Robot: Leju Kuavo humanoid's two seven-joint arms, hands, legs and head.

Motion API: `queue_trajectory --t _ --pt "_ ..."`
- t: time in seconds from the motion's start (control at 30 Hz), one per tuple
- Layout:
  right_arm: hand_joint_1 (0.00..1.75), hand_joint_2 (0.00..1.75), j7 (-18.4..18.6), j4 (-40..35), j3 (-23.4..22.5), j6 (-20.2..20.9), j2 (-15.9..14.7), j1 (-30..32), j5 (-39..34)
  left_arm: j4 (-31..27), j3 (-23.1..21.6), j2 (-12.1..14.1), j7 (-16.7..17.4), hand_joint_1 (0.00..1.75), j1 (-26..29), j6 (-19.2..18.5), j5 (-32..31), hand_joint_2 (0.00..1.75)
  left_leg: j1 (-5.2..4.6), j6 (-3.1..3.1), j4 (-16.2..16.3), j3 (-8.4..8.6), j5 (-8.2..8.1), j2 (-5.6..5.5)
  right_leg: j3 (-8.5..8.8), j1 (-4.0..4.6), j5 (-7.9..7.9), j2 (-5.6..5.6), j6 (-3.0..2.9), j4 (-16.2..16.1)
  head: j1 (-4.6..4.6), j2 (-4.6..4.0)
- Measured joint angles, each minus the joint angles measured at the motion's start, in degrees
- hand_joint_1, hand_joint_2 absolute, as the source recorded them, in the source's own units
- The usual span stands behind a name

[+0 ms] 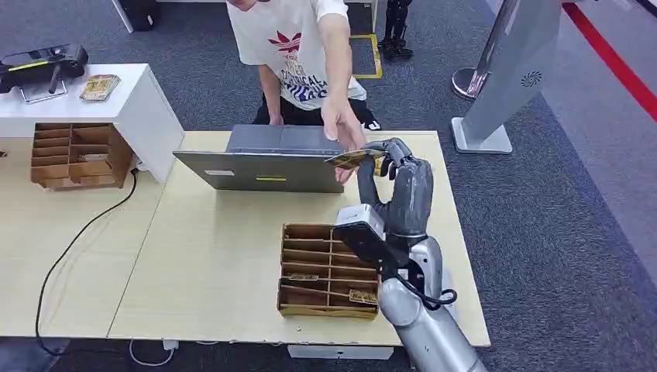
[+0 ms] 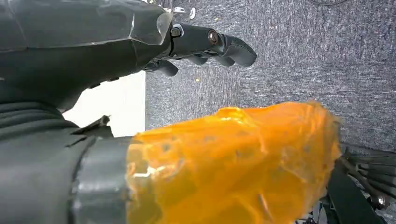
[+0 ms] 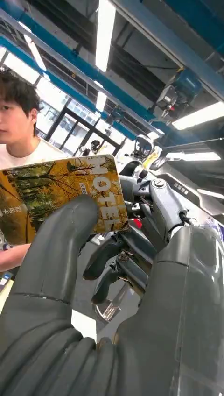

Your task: Pass the card to the sensor for recognition and then transmit it.

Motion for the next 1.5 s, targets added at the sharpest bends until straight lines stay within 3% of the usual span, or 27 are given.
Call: queue_trajectory --t 0.27,0.5,0.53,0.57,0.8,1.23,1.5 --pt "1.75 1.75 2.7 5.1 0.3 -1.0 0.6 -5.0 3.7 0.0 -1.2 0.0 0.0 0.00 0.0 -0.9 -1.9 0.00 0.00 -0.01 0.0 -0.01 0.01 0.01 0.00 0.00 0.01 0.01 -0.01 0.0 0.00 0.00" --pt "1.75 1.75 3.8 11.4 0.3 -4.8 1.3 -8.5 10.1 0.0 -2.7 0.0 0.2 0.00 0.0 -1.0 -3.0 0.00 0.00 -0.02 0.0 0.00 0.05 0.00 0.00 0.00 0.02 0.00 -0.02 0.0 0.00 0.00" --pt "0.10 1.75 4.2 12.2 0.3 -5.3 1.3 -8.7 11.5 0.0 -2.9 0.0 0.3 0.00 0.0 -1.0 -3.1 0.00 0.00 -0.02 0.0 0.00 0.05 0.00 -0.01 0.00 0.02 0.01 -0.02 0.0 0.02 0.00" --pt "0.00 1.75 4.3 12.8 0.2 -5.4 1.3 -8.7 12.5 0.0 -3.0 0.0 0.4 0.00 0.0 -1.0 -3.1 0.00 0.00 -0.02 0.0 0.00 0.05 0.00 -0.01 0.00 0.02 0.01 -0.02 0.0 0.00 0.00" --pt "0.00 1.75 5.6 16.2 0.2 -5.3 1.3 -8.9 15.0 0.0 -3.0 0.0 0.5 0.00 0.0 -1.0 -3.1 0.00 0.00 -0.03 0.0 -0.02 0.03 0.00 -0.04 0.00 0.02 0.01 -0.01 0.0 0.02 0.00" --pt "0.00 1.75 4.6 16.5 0.1 -5.5 1.3 -7.5 14.0 0.0 -3.0 0.0 0.6 0.00 0.0 -1.0 -2.1 0.00 0.00 -0.03 0.0 -0.01 0.04 0.01 -0.05 0.00 0.02 0.02 -0.02 0.0 0.00 0.00" --pt "0.00 1.75 0.2 9.7 0.1 -2.3 1.3 -2.9 -0.7 0.0 -2.7 0.0 0.6 0.00 0.0 -0.6 0.1 0.00 0.00 -0.04 0.0 -0.02 0.03 0.00 -0.06 0.00 0.02 0.01 -0.02 0.0 0.00 0.00"
